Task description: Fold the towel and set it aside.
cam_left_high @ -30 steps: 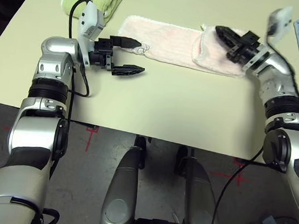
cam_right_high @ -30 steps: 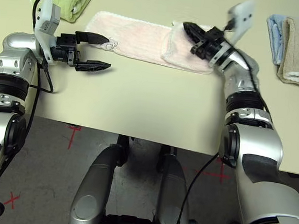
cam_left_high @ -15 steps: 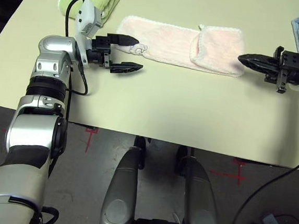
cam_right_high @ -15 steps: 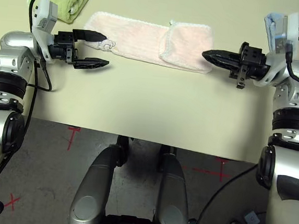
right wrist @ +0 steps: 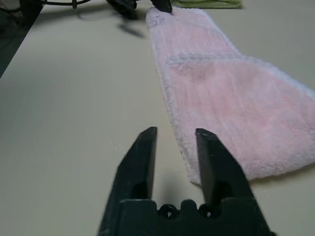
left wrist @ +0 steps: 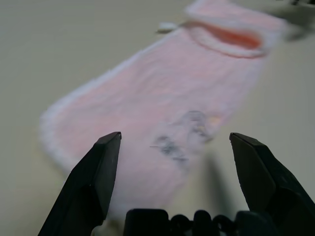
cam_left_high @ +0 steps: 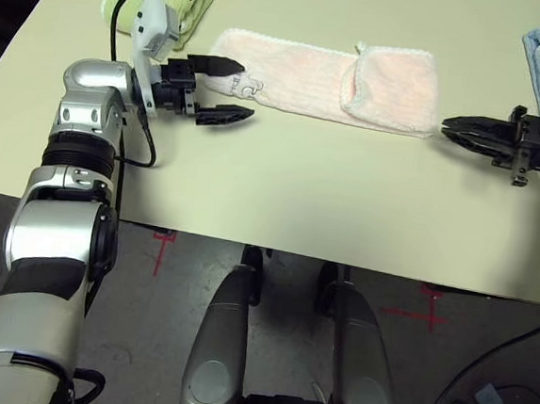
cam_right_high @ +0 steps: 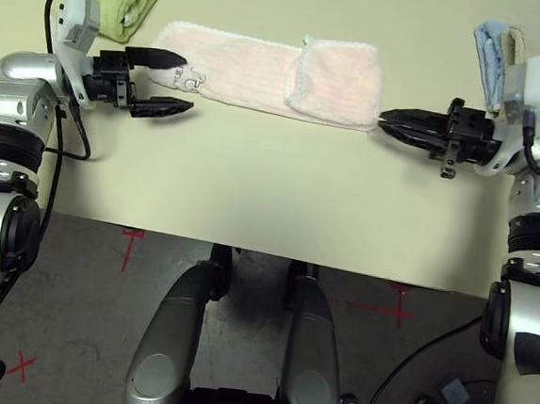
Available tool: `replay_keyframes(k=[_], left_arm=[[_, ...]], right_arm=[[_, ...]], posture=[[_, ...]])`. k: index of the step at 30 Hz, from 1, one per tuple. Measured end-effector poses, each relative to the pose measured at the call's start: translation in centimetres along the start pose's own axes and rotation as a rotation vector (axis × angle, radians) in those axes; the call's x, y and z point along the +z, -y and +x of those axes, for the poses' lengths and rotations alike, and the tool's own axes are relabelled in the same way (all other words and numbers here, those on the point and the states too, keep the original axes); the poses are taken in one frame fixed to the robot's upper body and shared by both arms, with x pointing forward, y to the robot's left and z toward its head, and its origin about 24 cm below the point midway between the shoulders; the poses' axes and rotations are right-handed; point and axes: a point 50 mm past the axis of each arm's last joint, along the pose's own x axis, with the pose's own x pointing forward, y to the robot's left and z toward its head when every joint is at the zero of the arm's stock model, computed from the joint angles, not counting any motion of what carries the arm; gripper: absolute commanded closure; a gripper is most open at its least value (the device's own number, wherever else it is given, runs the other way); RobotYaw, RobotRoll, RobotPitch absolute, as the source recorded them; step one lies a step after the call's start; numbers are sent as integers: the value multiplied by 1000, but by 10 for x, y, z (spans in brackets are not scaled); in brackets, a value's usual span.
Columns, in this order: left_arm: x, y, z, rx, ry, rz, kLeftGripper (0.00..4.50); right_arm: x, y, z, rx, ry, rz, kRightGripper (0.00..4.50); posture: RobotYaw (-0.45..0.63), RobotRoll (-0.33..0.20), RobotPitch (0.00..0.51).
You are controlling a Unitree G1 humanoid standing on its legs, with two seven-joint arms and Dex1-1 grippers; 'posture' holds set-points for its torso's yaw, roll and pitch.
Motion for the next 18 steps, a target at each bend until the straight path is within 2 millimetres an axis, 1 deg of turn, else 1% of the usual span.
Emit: replay_keyframes(k=[2,4,6,7,12,15,18], left_arm=[[12,-8,-11,68,-3,-94,0],[24,-11,-23,96,-8,-183,0],[32,-11,-34,105,-32,-284,0],[33,-10,-38,107,-46,-339,0],[28,-3,-57,130,-150,-616,0],[27,5,-59,109,-176,-752,0],[22,7,-54,113,-180,-813,0]], right_arm=[[-2,-1,2,0,7,8,843],[-4,-1,2,-4,6,16,75],[-5,-1,2,-7,7,20,32],[-5,-1,2,-7,7,22,32],[-7,-2,4,-5,12,29,32],[-7,-2,5,-4,15,33,32],[-8,-2,6,-4,15,36,32]], posture=[[84,0,450],[92,0,452],[98,0,452],[100,0,453],[103,0,454],[100,0,453],[105,0,452]])
